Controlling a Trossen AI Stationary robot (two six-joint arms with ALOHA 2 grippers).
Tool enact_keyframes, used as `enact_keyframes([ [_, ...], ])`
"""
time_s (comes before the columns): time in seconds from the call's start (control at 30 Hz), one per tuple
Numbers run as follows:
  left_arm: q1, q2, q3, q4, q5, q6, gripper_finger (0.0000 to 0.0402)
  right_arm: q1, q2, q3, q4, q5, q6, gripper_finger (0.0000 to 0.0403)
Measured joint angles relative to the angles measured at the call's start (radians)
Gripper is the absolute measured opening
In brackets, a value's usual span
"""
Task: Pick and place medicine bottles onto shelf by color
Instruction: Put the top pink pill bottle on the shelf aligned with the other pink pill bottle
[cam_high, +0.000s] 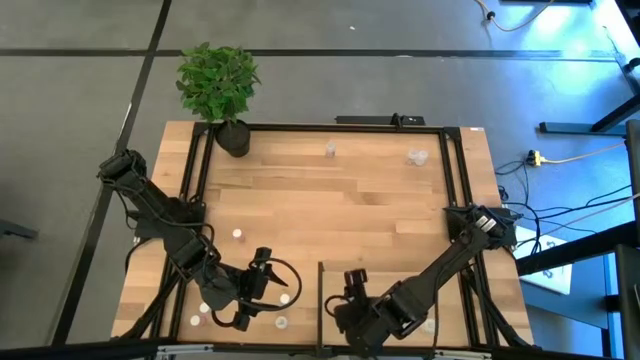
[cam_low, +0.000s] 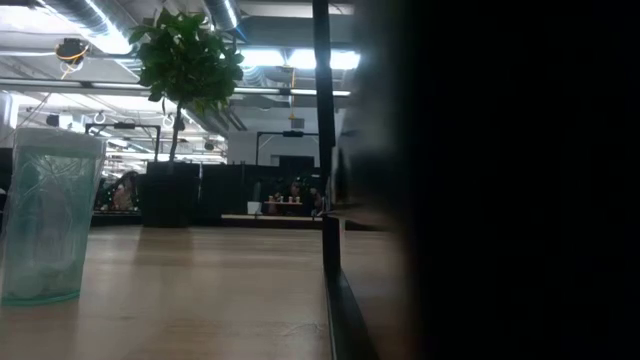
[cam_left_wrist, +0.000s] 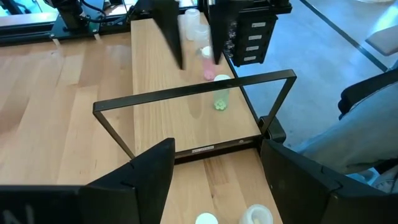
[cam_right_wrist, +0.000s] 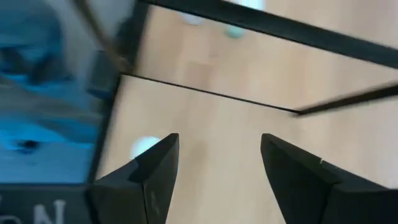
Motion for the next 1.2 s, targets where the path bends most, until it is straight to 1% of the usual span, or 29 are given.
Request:
enact_keyframes([
  [0.1,0.0,0.0,0.0,0.0,0.0,0.0,0.0232,0.0,0.0,0.034,-0.07,0.048,0.0,0.0229],
  [0.2,0.0,0.0,0.0,0.0,0.0,0.0,0.0232,0.0,-0.001,0.064,-0.1,0.126,0.0,0.0229],
  [0.3,0.0,0.0,0.0,0.0,0.0,0.0,0.0232,0.0,-0.001,0.069,-0.113,0.197,0.0,0.0229],
  [0.4,0.0,0.0,0.0,0.0,0.0,0.0,0.0232,-0.007,-0.005,0.069,-0.2,0.231,0.003,0.0229],
  [0.47,0.0,0.0,0.0,0.0,0.0,0.0,0.0232,-0.02,-0.02,0.068,-0.284,0.278,0.062,0.0229],
  [0.6,0.0,0.0,0.0,0.0,0.0,0.0,0.0232,-0.042,-0.066,0.068,-0.501,0.405,0.208,0.0229],
  [0.67,0.0,0.0,0.0,0.001,0.0,0.0,0.0232,-0.051,-0.098,0.054,-0.478,0.431,0.221,0.0229],
  [0.77,0.0,0.0,0.001,0.0,0.0,0.0,0.0232,-0.067,-0.15,0.018,-0.43,0.433,0.174,0.0229],
  [0.87,0.0,0.0,0.001,0.001,0.0,0.0,0.0232,-0.096,-0.201,-0.05,-0.456,0.447,0.2,0.0229],
  [1.03,0.0,0.0,0.001,0.0,0.0,0.0,0.0232,-0.142,-0.313,-0.226,-0.43,0.443,0.29,0.0229],
  [1.13,0.0,0.0,0.001,0.0,0.0,0.0,0.0232,-0.167,-0.377,-0.358,-0.323,0.399,0.346,0.0229],
  [1.2,0.0,0.0,0.001,0.0,0.0,0.0,0.0232,-0.179,-0.413,-0.435,-0.227,0.356,0.323,0.0229],
])
